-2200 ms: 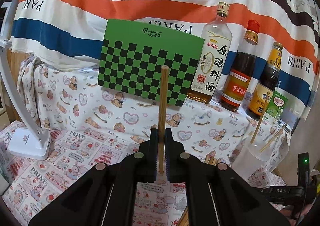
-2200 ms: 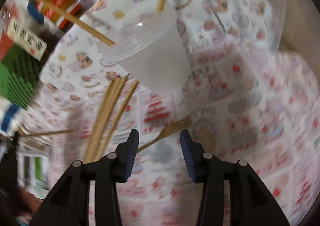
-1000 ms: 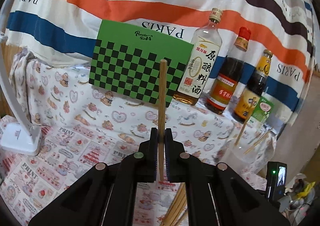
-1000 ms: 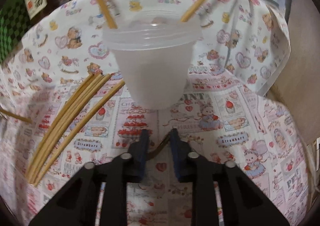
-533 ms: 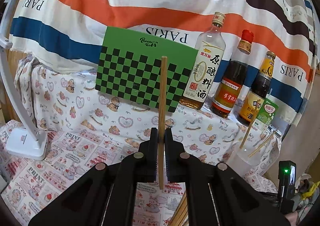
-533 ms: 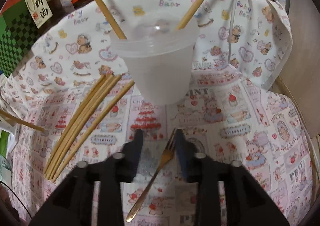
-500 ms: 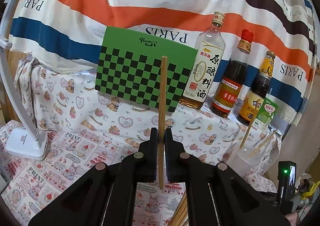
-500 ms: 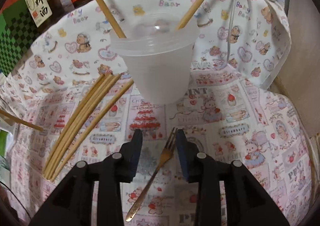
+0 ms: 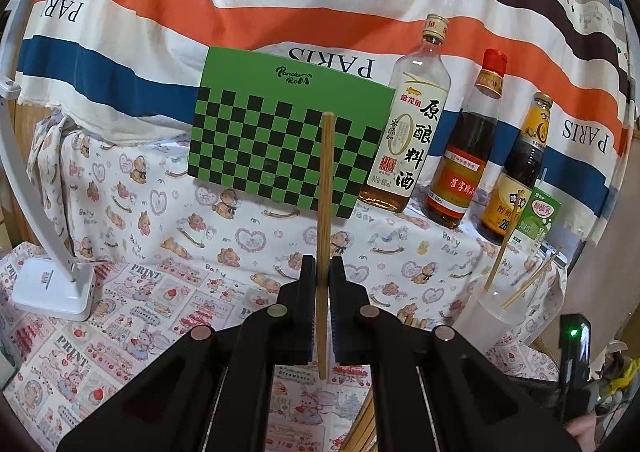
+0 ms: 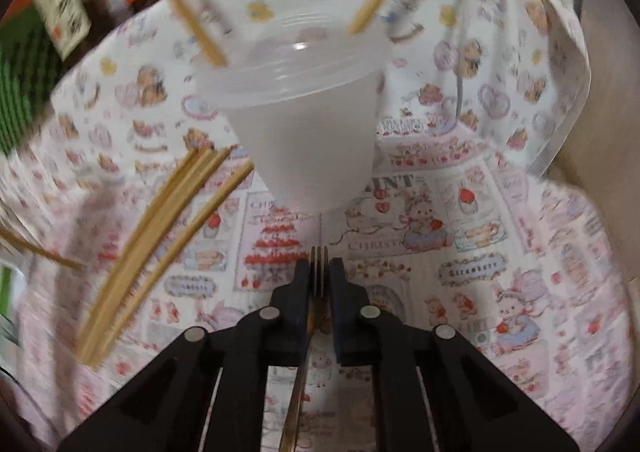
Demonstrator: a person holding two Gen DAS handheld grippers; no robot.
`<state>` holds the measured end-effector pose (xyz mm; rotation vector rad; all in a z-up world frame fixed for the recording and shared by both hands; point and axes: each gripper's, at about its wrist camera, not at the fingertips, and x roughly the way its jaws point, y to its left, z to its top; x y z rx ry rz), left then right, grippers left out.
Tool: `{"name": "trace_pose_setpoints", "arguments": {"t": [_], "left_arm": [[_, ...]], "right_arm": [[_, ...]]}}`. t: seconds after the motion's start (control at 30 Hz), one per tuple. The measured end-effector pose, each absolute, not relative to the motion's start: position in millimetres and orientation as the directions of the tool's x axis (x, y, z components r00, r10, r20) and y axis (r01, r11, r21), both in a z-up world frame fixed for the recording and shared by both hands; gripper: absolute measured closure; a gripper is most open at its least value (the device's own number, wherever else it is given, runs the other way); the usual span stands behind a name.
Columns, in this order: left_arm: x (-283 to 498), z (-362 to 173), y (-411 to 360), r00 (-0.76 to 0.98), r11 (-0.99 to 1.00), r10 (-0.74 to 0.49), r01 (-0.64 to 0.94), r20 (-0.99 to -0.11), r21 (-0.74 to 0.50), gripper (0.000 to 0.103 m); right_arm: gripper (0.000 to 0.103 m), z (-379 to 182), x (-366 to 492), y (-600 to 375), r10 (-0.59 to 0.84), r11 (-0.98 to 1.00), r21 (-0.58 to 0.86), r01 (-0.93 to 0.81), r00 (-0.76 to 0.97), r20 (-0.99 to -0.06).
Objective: Organize utensils
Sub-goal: 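Lower the right gripper and close it on the metal fork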
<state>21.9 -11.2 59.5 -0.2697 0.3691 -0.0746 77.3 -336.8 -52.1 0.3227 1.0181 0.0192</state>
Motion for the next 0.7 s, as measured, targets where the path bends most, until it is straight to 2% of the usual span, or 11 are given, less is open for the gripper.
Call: {"name": "trace_pose_setpoints", "arguments": {"t": [0.2,0.43,0.53,0.57,0.6,0.7], "left_arm": [[22.0,60.1,-11.7,0.931,0.962,-0.119,0.022,-0.345,-0.273,0.098],[23.3,58.4,-11.0,0.929,0.961,-0.121,0.021,-0.349,-0.275,0.098],[23.0,58.7,-11.3,0.93,0.962,-0.119,0.021,-0.348,-0.273,0.098],[23.0,59.0,-11.5,0.93,0.962,-0.119,0.021,-0.348,-0.273,0.098],[23.1,58.5,-11.0,0.93,0.962,-0.119,0.02,-0.347,-0.273,0.098],[23.3,58.1,-10.9,0.93,0.962,-0.119,0.021,-0.347,-0.273,0.098]], "right_arm": [[0.099,-36.7,68.2,-344.3,0.231,0.93,0.355,0.098,0.597,-0.768],[0.101,-39.1,65.4,-342.8,0.218,0.937,0.335,0.095,0.59,-0.778],[0.095,-39.7,68.4,-340.1,0.184,0.954,0.29,0.078,0.609,-0.771],[0.082,-39.8,69.3,-337.9,0.174,0.96,0.271,0.067,0.616,-0.768],[0.076,-40.1,69.6,-335.4,0.164,0.965,0.256,0.06,0.626,-0.763],[0.075,-42.8,71.4,-323.5,0.166,0.974,0.226,0.017,0.622,-0.765]]}}
